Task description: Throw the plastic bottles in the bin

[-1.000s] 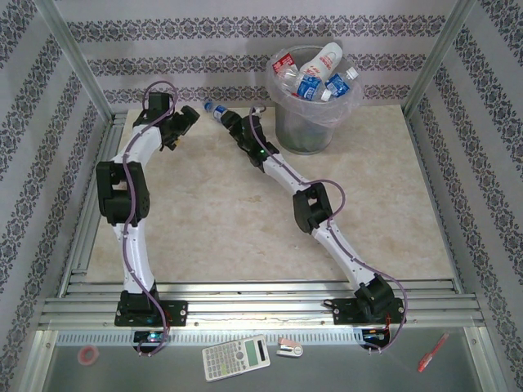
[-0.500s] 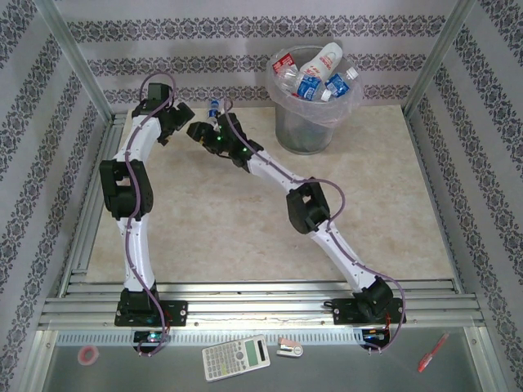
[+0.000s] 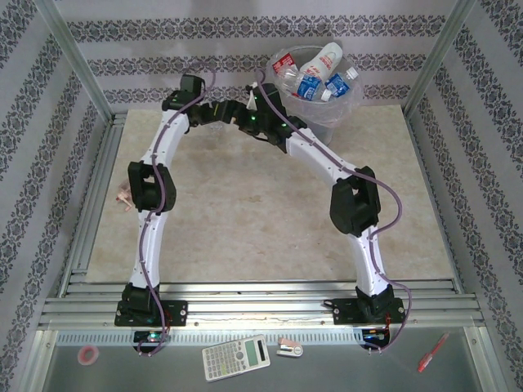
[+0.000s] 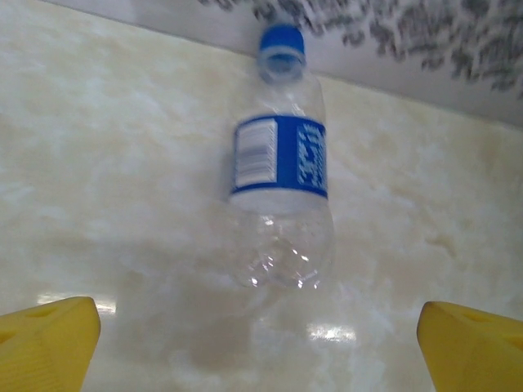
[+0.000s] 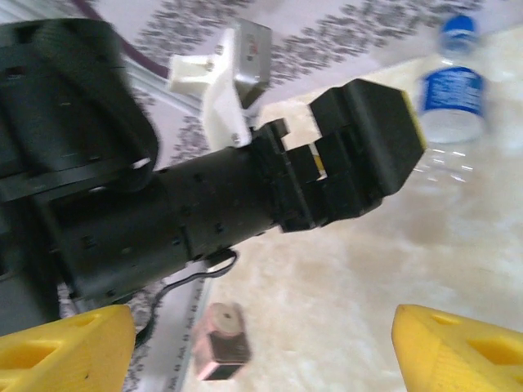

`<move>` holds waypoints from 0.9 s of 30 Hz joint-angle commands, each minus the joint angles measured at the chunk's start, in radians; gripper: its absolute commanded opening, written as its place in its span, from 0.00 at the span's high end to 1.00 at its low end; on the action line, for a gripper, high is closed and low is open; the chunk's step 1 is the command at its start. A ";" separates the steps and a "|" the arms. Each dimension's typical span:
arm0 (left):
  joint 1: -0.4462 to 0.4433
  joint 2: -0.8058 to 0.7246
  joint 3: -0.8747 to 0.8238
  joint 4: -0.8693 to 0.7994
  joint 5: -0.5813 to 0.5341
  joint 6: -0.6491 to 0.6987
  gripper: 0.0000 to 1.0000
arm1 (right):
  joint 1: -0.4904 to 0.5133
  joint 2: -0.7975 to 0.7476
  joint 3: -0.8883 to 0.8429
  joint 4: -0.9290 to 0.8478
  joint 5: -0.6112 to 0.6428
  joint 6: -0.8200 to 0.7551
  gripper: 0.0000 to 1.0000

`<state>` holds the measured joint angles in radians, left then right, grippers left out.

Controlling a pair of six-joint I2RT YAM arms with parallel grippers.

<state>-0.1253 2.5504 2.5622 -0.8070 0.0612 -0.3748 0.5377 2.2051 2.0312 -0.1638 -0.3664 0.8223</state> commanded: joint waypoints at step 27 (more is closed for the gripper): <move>-0.064 0.244 0.175 0.100 -0.152 0.155 0.00 | -0.108 -0.246 -0.368 0.021 -0.216 -0.117 0.15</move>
<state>-0.1780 2.7628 2.6896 -0.7681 -0.0795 -0.1970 0.4355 1.9957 1.6836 -0.1699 -0.5316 0.7277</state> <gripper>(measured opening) 0.998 0.847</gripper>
